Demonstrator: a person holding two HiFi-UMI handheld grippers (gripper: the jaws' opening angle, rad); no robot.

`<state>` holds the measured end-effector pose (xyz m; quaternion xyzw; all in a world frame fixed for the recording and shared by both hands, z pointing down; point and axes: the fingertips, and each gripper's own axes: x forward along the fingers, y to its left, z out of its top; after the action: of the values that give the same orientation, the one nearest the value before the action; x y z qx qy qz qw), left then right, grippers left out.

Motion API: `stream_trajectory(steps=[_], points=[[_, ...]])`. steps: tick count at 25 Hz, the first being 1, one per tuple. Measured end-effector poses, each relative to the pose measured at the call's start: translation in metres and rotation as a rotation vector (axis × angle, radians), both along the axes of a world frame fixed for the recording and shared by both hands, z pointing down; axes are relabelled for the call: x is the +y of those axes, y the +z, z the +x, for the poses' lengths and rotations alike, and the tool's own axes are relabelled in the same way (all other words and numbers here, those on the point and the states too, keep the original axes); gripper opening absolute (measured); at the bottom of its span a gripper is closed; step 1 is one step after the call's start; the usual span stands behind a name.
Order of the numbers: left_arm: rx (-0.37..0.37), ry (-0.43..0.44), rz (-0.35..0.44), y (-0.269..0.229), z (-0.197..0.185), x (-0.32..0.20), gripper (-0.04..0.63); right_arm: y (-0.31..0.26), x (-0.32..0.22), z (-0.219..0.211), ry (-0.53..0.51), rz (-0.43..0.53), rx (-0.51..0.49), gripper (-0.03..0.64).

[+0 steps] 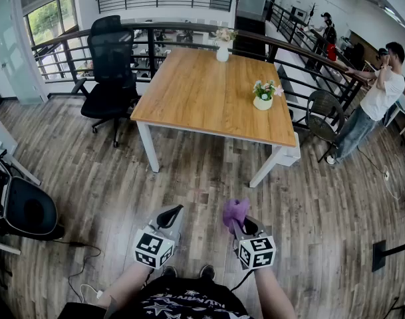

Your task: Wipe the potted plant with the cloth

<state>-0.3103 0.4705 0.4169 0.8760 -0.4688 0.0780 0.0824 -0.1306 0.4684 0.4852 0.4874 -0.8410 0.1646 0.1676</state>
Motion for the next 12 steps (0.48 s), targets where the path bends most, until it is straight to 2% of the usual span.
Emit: stream_trajectory(steps=[4,12], points=[[0.059,-0.028,-0.030,-0.002,0.008,-0.002,0.002,0.000,-0.003,0.015,0.013,-0.017,0.023,0.075],[0.043,-0.012,-0.030,-0.004,0.026,-0.002,0.002,0.004,-0.006,0.031,0.027,-0.030,0.012,0.075]])
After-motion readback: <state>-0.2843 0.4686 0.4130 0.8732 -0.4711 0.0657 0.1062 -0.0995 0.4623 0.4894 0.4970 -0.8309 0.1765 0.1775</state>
